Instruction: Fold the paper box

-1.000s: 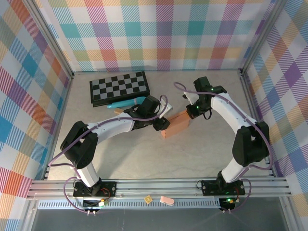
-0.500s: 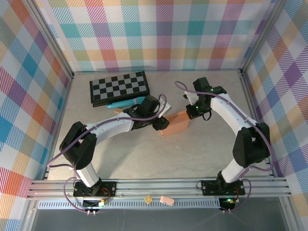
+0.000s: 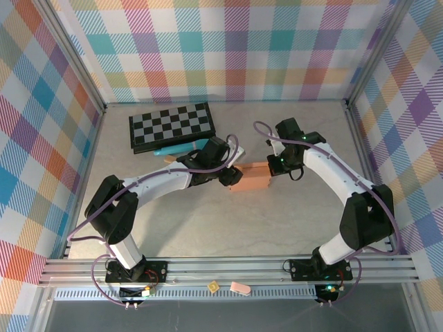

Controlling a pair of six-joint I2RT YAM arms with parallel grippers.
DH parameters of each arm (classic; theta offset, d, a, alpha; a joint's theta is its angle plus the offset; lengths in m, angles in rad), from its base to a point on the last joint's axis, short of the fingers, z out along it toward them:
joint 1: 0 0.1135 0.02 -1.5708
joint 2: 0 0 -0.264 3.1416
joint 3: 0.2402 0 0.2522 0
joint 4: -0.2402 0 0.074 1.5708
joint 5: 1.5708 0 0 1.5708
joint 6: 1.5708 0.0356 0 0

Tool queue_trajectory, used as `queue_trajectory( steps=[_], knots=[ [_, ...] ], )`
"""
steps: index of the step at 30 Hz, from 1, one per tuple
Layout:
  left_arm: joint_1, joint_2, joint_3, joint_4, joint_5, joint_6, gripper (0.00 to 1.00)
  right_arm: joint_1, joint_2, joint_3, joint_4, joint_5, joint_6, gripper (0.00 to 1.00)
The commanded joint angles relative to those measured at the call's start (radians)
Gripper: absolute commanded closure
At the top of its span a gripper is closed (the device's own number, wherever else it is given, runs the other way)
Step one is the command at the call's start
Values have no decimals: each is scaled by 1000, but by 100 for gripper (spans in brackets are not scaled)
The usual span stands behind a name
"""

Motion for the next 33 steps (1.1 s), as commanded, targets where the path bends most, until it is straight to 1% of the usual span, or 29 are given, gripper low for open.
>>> queue_trajectory(
  steps=[1,6,8,12,14,16,18,21,24,28,33],
  knots=[
    [-7,-66,14,-30,-32,-27,50,12,-20,-4,9,21,50,100],
    [20,-118,25,-53,-57,-90,49,14,-8,11,1,16,68,100],
    [45,-137,42,-106,-50,-136,49,14,-3,12,-1,17,71,100],
    [86,-147,93,-221,7,-185,54,15,-4,16,-3,22,72,100],
    [103,-137,123,-289,35,-194,58,15,-1,17,-4,21,71,100],
    [123,-120,156,-351,88,-201,64,15,5,21,-5,14,71,100],
    [128,-104,176,-379,128,-189,65,15,6,19,-4,12,71,100],
    [128,-73,188,-388,173,-158,66,15,12,23,-5,12,69,100],
    [128,-45,191,-383,189,-136,66,14,17,31,-10,9,68,100],
    [127,-9,204,-372,226,-134,66,15,22,34,-14,7,68,100],
    [124,13,214,-377,223,-129,68,15,25,34,-16,8,69,100]
  ],
)
